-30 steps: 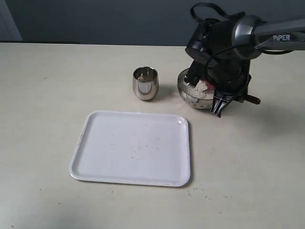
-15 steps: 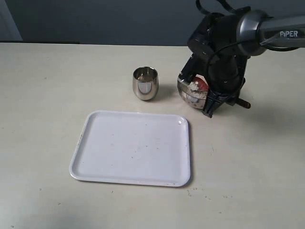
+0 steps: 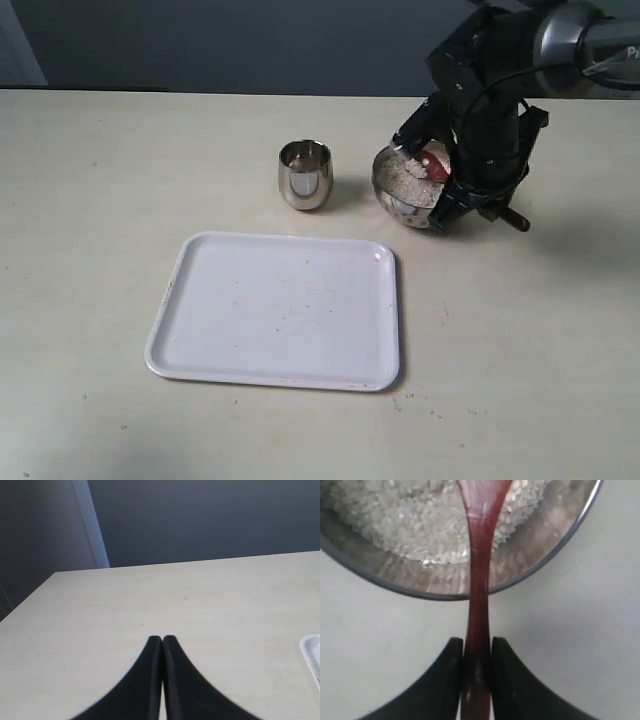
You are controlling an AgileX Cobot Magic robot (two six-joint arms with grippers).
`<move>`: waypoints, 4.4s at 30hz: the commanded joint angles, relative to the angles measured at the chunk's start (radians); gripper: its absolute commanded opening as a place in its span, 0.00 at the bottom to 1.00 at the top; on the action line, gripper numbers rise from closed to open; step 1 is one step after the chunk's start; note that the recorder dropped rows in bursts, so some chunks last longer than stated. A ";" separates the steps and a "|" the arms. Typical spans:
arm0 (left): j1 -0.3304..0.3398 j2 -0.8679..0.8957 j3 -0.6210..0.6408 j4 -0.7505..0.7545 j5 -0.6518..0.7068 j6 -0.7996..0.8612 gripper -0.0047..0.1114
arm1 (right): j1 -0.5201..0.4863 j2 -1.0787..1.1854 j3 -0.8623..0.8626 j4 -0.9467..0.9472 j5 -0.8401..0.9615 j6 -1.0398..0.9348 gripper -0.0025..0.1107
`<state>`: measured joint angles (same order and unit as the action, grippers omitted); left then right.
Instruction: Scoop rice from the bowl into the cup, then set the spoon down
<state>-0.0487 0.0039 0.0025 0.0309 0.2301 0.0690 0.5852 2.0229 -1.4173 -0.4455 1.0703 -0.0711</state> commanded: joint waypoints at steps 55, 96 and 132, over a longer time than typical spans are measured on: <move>-0.002 -0.004 -0.003 -0.001 -0.013 -0.002 0.04 | 0.172 0.106 -0.401 0.132 0.121 -0.112 0.01; -0.002 -0.004 -0.003 -0.001 -0.013 -0.002 0.04 | 0.190 0.156 -0.401 -0.085 0.006 -0.082 0.01; -0.002 -0.004 -0.003 -0.001 -0.013 -0.002 0.04 | 0.231 0.162 -0.278 -0.247 -0.007 -0.003 0.01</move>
<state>-0.0487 0.0039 0.0025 0.0309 0.2301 0.0690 0.8151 2.1934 -1.6978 -0.6736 1.0690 -0.0853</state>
